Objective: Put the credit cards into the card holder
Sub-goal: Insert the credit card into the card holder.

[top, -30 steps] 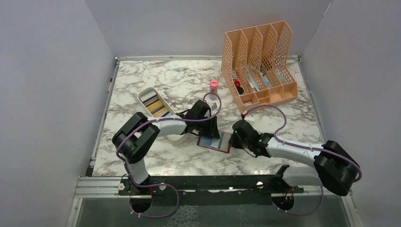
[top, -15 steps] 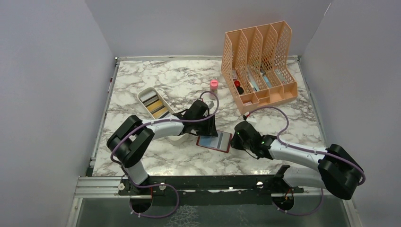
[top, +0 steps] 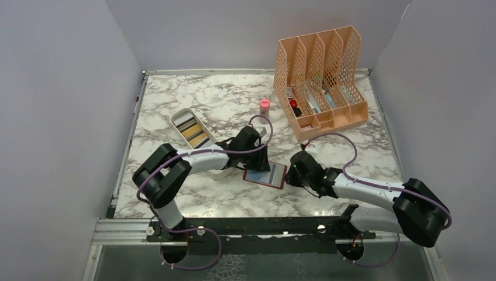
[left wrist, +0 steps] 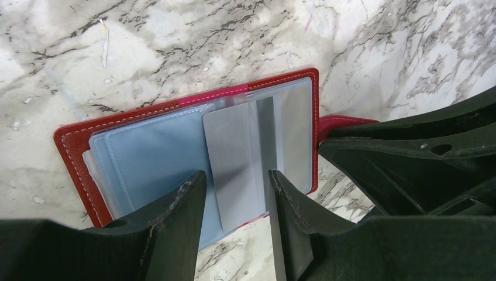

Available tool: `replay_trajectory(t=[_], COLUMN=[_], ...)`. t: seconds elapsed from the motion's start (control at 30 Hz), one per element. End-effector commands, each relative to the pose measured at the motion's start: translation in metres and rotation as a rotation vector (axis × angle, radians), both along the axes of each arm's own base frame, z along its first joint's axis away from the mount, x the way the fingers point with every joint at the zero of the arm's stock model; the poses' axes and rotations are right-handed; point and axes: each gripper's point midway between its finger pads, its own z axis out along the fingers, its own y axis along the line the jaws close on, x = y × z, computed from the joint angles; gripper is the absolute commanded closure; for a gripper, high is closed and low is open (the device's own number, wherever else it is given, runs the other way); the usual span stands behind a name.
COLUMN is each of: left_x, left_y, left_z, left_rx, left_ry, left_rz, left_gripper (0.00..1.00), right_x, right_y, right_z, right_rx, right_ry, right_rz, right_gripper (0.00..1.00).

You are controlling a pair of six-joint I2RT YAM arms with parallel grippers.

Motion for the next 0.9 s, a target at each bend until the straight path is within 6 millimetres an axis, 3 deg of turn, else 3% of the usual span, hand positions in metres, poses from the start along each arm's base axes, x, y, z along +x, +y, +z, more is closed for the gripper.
replay_trajectory(t=[0.0,0.17,0.33,0.57,0.67,0.73,0.87], left_x=[-0.002,-0.012,-0.018,-0.023,-0.021,-0.015,-0.006], left_y=[-0.006,-0.021,-0.029,-0.042,-0.037,-0.028,-0.017], left_z=[-0.003,0.002,-0.010,0.000,0.005,-0.001,0.009], left_rx=[-0.005,-0.060,-0.077,-0.127,-0.117,-0.054,0.005], left_ry=[-0.003,0.006,0.043,0.043,0.016,-0.005,-0.064], left_rz=[-0.008,-0.027,-0.045,-0.057,-0.039,-0.011,0.012], left_gripper=[0.54,0.54,0.54,0.54,0.54,0.54,0.53], right_x=[-0.002,-0.002,0.000,0.001,0.001,0.001,-0.001], right_y=[-0.001,-0.005,-0.006,-0.008,-0.007,-0.007,-0.008], right_z=[-0.006,-0.018,-0.017,-0.014,-0.010,-0.007,-0.003], right_rx=[0.009,-0.010,-0.012,-0.021,-0.007,-0.005,0.003], right_ry=[0.011,0.021,0.011,0.005,-0.003,-0.005,-0.011], right_rz=[-0.006,-0.024,-0.034,-0.046,-0.043,-0.039,-0.034], right_gripper=[0.78,0.79,0.79,0.79,0.80,0.80,0.79])
